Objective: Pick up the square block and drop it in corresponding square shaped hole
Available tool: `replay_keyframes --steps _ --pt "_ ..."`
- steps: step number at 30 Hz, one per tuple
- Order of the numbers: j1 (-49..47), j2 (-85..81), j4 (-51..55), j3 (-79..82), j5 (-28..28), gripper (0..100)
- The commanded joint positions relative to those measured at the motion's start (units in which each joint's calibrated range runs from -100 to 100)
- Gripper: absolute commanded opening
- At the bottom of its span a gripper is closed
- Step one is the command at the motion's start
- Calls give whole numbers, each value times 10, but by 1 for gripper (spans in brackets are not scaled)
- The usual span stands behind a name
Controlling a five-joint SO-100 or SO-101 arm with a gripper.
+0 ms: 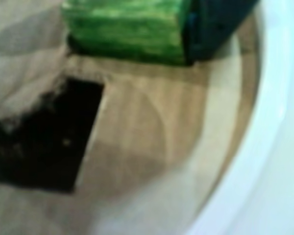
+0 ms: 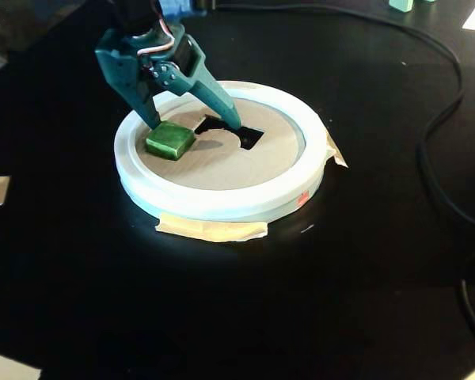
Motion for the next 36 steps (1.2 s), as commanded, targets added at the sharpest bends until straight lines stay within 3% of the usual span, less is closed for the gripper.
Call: replay_keyframes --steps 1,9,16,17,22,29,36 --pt "-8 -108 64 -10 0 93" --pt "31 -268 208 11 10 91" --pt "257 -477 201 216 64 91" --pt "329 -538 188 269 79 91" --pt "472 -739 85 453 120 91" --pt "536 -1011 -49 718 126 91" --pt "560 -1140 -50 878 128 93"
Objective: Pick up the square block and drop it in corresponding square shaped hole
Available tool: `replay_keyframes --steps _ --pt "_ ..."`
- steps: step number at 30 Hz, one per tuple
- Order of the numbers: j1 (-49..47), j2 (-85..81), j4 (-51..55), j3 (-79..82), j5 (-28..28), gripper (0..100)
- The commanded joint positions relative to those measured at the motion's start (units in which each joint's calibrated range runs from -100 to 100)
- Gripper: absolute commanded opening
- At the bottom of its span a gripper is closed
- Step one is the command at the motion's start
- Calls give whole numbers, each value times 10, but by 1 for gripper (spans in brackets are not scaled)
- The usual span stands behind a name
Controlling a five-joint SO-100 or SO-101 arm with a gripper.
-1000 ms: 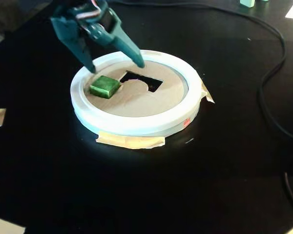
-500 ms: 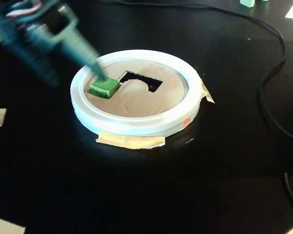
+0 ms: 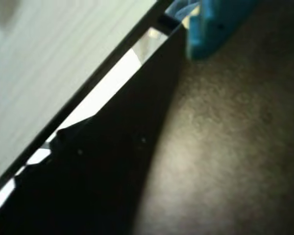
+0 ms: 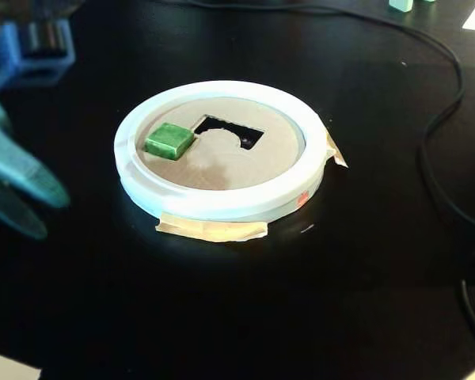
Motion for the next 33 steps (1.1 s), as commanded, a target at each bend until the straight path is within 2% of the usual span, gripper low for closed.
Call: replay_keyframes --steps 1,33 --pt "19 -75 -17 69 4 93" --pt "14 -76 -18 69 3 91"
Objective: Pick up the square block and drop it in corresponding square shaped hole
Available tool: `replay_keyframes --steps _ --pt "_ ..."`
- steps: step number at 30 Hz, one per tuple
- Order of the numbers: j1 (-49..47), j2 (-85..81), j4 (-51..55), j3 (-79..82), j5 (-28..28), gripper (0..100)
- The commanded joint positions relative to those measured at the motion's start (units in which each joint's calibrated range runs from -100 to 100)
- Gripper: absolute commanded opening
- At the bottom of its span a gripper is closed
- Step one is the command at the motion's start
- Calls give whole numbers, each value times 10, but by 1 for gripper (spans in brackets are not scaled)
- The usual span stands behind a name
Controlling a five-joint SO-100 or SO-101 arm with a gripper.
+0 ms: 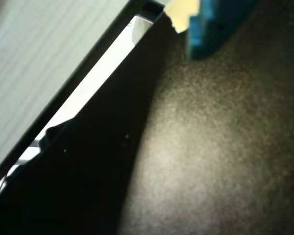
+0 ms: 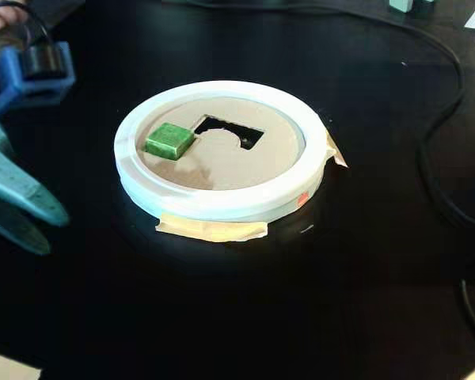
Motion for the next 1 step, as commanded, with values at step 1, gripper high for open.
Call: replay_keyframes --steps 1 --pt "5 -3 -15 6 2 91"
